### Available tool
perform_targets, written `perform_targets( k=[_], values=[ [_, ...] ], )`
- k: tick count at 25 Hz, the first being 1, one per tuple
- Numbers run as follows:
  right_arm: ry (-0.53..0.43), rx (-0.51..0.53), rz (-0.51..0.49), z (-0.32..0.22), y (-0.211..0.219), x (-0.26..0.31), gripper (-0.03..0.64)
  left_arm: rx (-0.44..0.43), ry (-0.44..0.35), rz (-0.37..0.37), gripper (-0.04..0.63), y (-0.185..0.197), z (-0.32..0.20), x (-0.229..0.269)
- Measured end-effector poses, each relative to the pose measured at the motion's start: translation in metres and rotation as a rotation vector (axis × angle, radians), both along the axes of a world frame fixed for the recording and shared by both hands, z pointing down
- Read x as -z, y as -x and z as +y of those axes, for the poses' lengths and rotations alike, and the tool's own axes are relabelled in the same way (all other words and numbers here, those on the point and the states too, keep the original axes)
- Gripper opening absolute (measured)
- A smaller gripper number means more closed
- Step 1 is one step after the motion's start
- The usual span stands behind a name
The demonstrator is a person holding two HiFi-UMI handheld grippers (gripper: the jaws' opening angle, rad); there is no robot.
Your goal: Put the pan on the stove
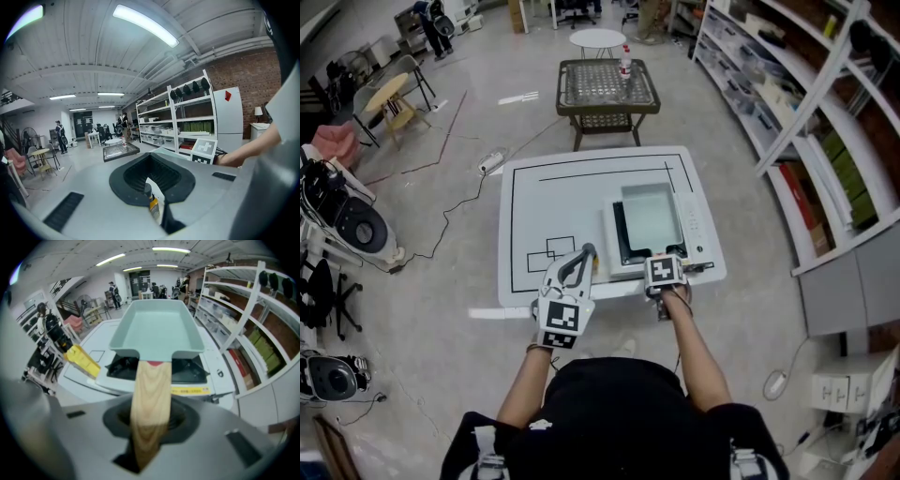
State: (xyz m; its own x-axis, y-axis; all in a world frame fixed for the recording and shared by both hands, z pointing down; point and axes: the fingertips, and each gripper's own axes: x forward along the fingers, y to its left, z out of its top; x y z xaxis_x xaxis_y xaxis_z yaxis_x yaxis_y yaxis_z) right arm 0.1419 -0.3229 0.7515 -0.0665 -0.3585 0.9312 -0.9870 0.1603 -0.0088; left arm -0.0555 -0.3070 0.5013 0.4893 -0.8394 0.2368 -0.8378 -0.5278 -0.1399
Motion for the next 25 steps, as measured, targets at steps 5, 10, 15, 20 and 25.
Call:
perform_targets(
  k=[5,10,15,20,25],
  values=[
    [0.003,-0.012,0.011,0.001,-0.002,0.006,0.106,0.000,0.001,-0.002,0.025,0.000,0.001,0.000],
    [-0.007,-0.013,-0.033,-0.003,0.001,0.015,0.125,-0.003,0.002,-0.002,0.025,0.000,0.003,0.000],
    [-0.020,-0.025,-0.060,-0.006,-0.001,0.030,0.152,-0.013,-0.003,-0.007,0.025,-0.002,0.004,0.004],
    [-0.047,-0.025,-0.102,-0.006,0.002,0.036,0.163,-0.011,-0.029,0.003,0.025,-0.004,0.004,0.015],
    [-0.082,-0.023,-0.090,-0.008,-0.003,0.043,0.167,-0.008,-0.047,0.009,0.025,-0.004,-0.001,0.023]
  ],
)
